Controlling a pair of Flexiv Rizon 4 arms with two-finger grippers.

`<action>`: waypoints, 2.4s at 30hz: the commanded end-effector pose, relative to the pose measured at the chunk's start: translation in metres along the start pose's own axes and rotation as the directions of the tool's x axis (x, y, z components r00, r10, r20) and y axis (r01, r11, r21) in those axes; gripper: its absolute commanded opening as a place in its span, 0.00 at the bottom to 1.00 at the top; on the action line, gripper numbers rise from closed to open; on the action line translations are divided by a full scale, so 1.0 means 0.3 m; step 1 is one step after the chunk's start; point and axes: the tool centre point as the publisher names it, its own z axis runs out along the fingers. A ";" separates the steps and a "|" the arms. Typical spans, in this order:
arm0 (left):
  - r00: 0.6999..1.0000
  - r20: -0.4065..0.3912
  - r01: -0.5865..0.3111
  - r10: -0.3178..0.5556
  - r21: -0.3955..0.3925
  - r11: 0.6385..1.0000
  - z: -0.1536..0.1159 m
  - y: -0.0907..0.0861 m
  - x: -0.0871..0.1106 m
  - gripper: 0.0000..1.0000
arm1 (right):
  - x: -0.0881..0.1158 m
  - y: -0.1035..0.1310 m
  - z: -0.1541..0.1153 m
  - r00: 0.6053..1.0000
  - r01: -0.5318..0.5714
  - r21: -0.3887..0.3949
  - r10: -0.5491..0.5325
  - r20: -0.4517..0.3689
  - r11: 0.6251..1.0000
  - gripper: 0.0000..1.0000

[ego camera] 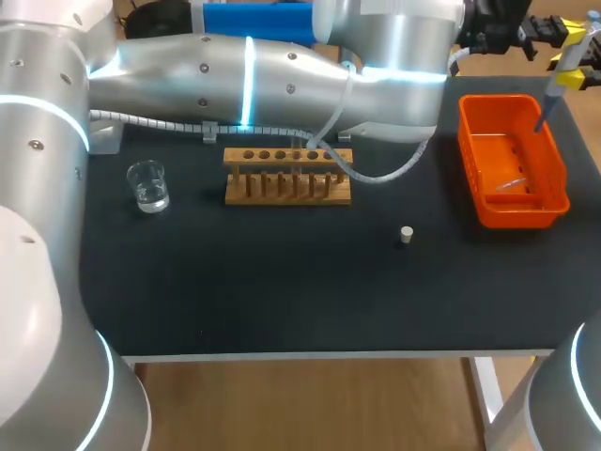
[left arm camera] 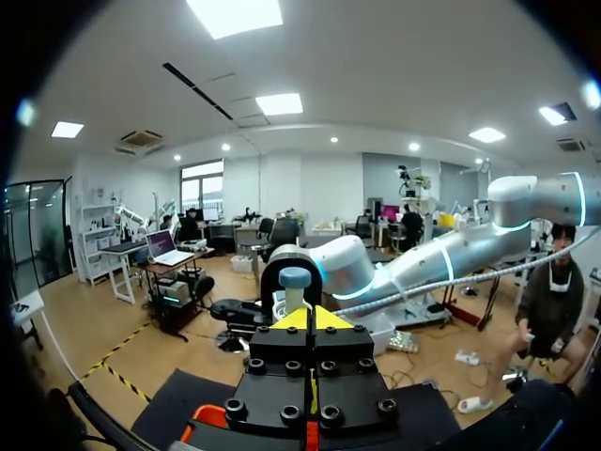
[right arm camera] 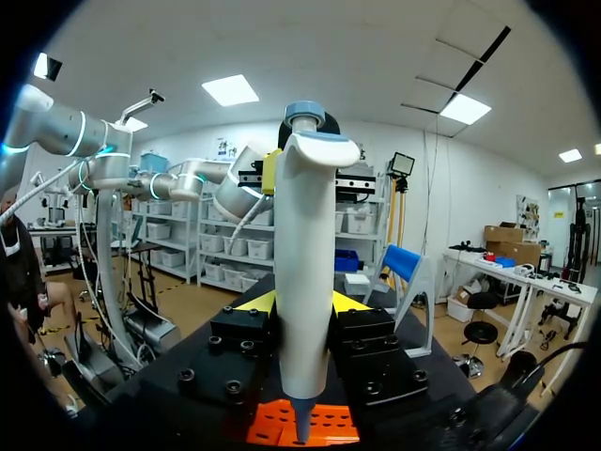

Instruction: Invert the test tube, pick up the pipette, mount the tip to pipette, aspirate from beaker and dispense into the tube, eject the tip, return the pipette, and cap with the stopper.

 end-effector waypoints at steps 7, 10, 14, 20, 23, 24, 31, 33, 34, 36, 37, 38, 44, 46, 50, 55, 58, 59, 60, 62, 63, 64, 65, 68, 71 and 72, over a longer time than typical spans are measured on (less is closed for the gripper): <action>0.998 0.027 -0.051 0.050 0.016 0.999 -0.041 -0.043 -0.031 0.00 | -0.006 0.031 -0.003 1.000 0.001 0.000 -0.001 -0.009 1.000 0.00; 0.996 0.041 -0.083 0.082 0.020 0.996 -0.058 -0.087 -0.036 0.00 | -0.006 0.031 -0.003 1.000 0.001 0.000 -0.001 -0.009 1.000 0.00; 0.993 0.053 -0.103 0.101 0.021 0.994 -0.084 -0.149 -0.048 0.00 | -0.006 0.031 -0.003 1.000 0.001 0.000 -0.001 -0.009 1.000 0.00; 0.991 0.023 -0.129 0.129 -0.005 0.992 -0.129 -0.227 -0.065 1.00 | -0.006 0.031 -0.003 1.000 0.001 0.000 -0.001 -0.009 1.000 0.00; 0.989 0.031 -0.141 0.144 -0.076 0.987 -0.179 -0.256 -0.066 1.00 | -0.006 0.031 -0.003 1.000 0.001 0.000 -0.001 -0.009 1.000 0.00; 0.988 0.036 -0.149 0.153 -0.094 0.984 -0.200 -0.265 -0.064 1.00 | -0.006 0.031 -0.003 1.000 0.001 0.000 -0.001 -0.009 1.000 0.00; 0.984 -0.111 -0.151 0.139 -0.107 0.983 -0.314 -0.289 -0.044 1.00 | -0.006 0.031 -0.003 1.000 0.001 0.000 -0.001 -0.009 1.000 0.00; 0.983 -0.143 -0.135 0.116 -0.132 0.982 -0.334 -0.287 -0.033 1.00 | -0.006 0.031 -0.003 1.000 0.001 0.000 -0.001 -0.009 1.000 0.00; 0.975 -0.197 -0.125 0.107 -0.084 0.989 -0.347 -0.284 -0.025 1.00 | -0.006 0.031 -0.003 1.000 0.001 0.000 -0.001 -0.009 1.000 0.00; 0.975 -0.205 -0.110 0.084 -0.121 0.987 -0.368 -0.278 -0.012 1.00 | -0.006 0.031 -0.003 1.000 0.001 0.000 -0.001 -0.009 1.000 0.00; 0.971 -0.227 -0.102 0.077 -0.100 0.990 -0.382 -0.275 -0.007 1.00 | -0.006 0.031 -0.003 1.000 0.001 0.000 -0.001 -0.009 1.000 0.00; 0.974 -0.220 -0.093 0.062 -0.131 0.987 -0.395 -0.271 0.001 1.00 | -0.006 0.031 -0.003 1.000 0.001 0.000 -0.001 -0.009 1.000 0.00; 0.983 -0.175 -0.087 0.062 -0.138 0.987 -0.476 -0.238 0.050 1.00 | -0.006 0.031 -0.003 1.000 0.001 0.000 -0.001 -0.009 1.000 0.00; 0.987 -0.149 -0.079 0.058 -0.139 0.987 -0.497 -0.219 0.070 1.00 | -0.006 0.031 -0.003 1.000 0.001 0.000 -0.001 -0.009 1.000 0.00; 0.990 -0.118 -0.087 0.072 -0.132 0.987 -0.552 -0.176 0.110 1.00 | -0.006 0.031 -0.003 1.000 0.001 0.000 -0.001 -0.009 1.000 0.00; 0.995 -0.061 -0.085 0.079 -0.106 0.991 -0.614 -0.113 0.170 1.00 | -0.006 0.031 -0.003 1.000 0.001 0.000 -0.001 -0.009 1.000 0.00; 0.995 -0.044 -0.098 0.095 -0.088 0.991 -0.650 -0.072 0.199 1.00 | -0.006 0.031 -0.003 1.000 0.001 0.000 -0.001 -0.009 1.000 0.00; 0.994 -0.036 -0.101 0.099 -0.076 0.992 -0.664 -0.056 0.207 1.00 | -0.006 0.031 -0.003 1.000 0.001 0.000 -0.001 -0.009 1.000 0.00; 0.995 -0.028 -0.100 0.098 -0.075 0.992 -0.676 -0.041 0.216 1.00 | -0.006 0.031 -0.003 1.000 0.001 0.000 -0.001 -0.009 1.000 0.00; 0.995 -0.012 -0.100 0.099 -0.061 0.993 -0.699 -0.009 0.232 1.00 | -0.006 0.031 -0.003 1.000 0.001 0.000 -0.001 -0.009 1.000 0.00; 0.995 -0.001 -0.098 0.099 -0.051 0.994 -0.711 0.008 0.241 1.00 | -0.006 0.031 -0.003 1.000 0.001 0.000 -0.001 -0.009 1.000 0.00; 0.995 0.006 -0.099 0.100 -0.046 0.994 -0.722 0.023 0.249 1.00 | -0.006 0.031 -0.003 1.000 0.001 0.000 -0.001 -0.009 1.000 0.00; 0.995 0.014 -0.100 0.101 -0.039 0.994 -0.733 0.039 0.258 1.00 | -0.006 0.031 -0.003 1.000 0.001 0.000 -0.001 -0.009 1.000 0.00; 0.994 0.054 -0.095 0.095 -0.007 0.995 -0.773 0.089 0.280 1.00 | -0.006 0.031 -0.003 1.000 0.001 0.000 -0.001 -0.009 1.000 0.00; 0.993 0.084 -0.082 0.080 0.016 0.997 -0.809 0.134 0.298 1.00 | -0.006 0.031 -0.003 1.000 0.001 0.000 -0.001 -0.009 1.000 0.00; 0.993 0.086 -0.085 0.082 0.023 0.996 -0.820 0.146 0.303 1.00 | -0.006 0.031 -0.003 1.000 0.001 0.000 -0.001 -0.009 1.000 0.00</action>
